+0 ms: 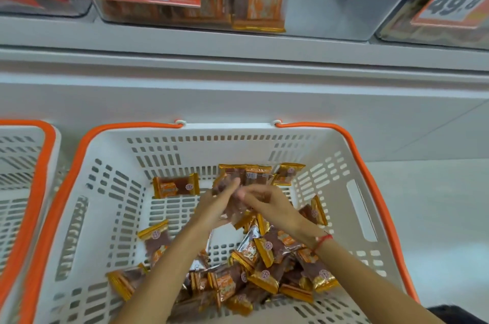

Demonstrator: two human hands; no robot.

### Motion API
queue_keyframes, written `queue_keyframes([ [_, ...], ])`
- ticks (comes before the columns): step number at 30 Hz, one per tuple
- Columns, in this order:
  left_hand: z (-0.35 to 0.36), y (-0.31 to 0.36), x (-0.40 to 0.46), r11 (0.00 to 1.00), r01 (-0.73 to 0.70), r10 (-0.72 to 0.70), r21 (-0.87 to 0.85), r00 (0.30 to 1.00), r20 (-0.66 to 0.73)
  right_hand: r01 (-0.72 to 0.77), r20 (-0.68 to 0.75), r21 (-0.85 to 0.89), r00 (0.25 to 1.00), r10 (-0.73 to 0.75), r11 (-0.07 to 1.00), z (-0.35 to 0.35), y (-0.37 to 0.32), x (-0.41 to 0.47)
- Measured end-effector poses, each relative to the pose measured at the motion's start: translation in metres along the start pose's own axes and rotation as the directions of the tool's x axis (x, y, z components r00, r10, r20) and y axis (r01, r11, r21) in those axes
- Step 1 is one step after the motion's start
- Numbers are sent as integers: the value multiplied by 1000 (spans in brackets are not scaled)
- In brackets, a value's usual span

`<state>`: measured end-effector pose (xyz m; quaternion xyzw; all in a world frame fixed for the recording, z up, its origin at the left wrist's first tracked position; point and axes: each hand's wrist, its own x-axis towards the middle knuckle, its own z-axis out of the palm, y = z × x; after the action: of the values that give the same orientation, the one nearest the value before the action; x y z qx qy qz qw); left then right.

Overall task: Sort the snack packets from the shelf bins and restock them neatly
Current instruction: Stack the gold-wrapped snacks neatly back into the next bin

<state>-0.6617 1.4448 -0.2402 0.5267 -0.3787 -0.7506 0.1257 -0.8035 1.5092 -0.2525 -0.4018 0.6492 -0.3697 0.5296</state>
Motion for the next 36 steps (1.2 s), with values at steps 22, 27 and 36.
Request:
queue_keyframes([
  [22,-11,-4,-19,786,6,-12,-618,1000,-6,162,-136,-788,895,-424,594,33,-33,-21],
  [27,-4,-7,-31,744,8,30,-668,998,46,87,-202,-331,966,-161,940,29,-42,-16],
  [36,-5,-2,-26,798,-10,3,-602,1000,-13,-71,-287,227,948,136,971,-23,-47,-11],
])
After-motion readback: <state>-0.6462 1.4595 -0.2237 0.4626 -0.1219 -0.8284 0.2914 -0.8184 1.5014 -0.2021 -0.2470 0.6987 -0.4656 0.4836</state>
